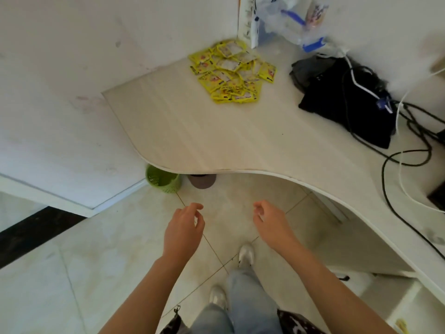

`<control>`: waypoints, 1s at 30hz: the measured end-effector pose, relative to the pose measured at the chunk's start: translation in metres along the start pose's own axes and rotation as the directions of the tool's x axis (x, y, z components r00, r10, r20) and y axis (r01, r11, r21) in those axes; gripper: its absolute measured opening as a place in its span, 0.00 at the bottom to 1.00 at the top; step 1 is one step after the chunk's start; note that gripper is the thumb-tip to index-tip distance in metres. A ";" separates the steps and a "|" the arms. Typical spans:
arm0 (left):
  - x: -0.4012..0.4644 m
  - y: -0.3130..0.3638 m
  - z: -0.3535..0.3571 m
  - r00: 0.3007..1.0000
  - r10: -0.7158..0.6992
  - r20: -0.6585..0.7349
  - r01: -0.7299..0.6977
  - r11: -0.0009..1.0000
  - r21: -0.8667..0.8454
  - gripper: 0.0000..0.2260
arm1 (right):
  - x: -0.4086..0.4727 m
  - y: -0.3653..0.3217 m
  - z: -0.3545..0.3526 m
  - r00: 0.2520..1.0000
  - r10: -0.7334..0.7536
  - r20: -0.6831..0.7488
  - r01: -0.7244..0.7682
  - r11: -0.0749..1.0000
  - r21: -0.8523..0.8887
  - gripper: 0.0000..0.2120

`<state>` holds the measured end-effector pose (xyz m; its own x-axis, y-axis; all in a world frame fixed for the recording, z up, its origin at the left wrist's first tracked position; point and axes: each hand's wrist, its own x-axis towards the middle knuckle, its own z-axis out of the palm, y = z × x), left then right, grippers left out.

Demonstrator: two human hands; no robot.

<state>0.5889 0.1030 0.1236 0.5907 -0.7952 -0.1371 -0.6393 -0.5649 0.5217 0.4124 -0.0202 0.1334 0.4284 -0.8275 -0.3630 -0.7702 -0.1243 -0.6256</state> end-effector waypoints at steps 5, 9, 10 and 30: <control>0.060 0.014 -0.006 1.000 -0.012 -0.021 0.012 1.000 -0.002 0.11 | 0.063 -0.023 -0.021 0.999 -0.040 0.003 0.040 0.999 -0.018 0.14; 0.109 0.034 -0.008 0.999 -0.025 -0.024 0.024 0.999 -0.045 0.10 | 0.117 -0.038 -0.046 0.995 -0.101 0.004 0.101 0.995 -0.013 0.14; 0.121 0.039 -0.007 0.999 -0.030 -0.018 0.030 0.998 -0.049 0.11 | 0.130 -0.041 -0.053 0.994 -0.111 0.013 0.111 0.994 -0.011 0.14; 0.323 0.080 -0.004 0.982 -0.182 0.046 0.187 0.975 -0.121 0.08 | 0.344 -0.089 -0.129 0.991 -0.107 0.084 0.111 0.993 -0.046 0.13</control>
<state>0.7304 -0.1984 0.1245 0.6744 -0.6880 -0.2682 -0.4534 -0.6725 0.5850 0.5673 -0.3641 0.1534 0.5463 -0.7607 -0.3507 -0.7388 -0.2402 -0.6297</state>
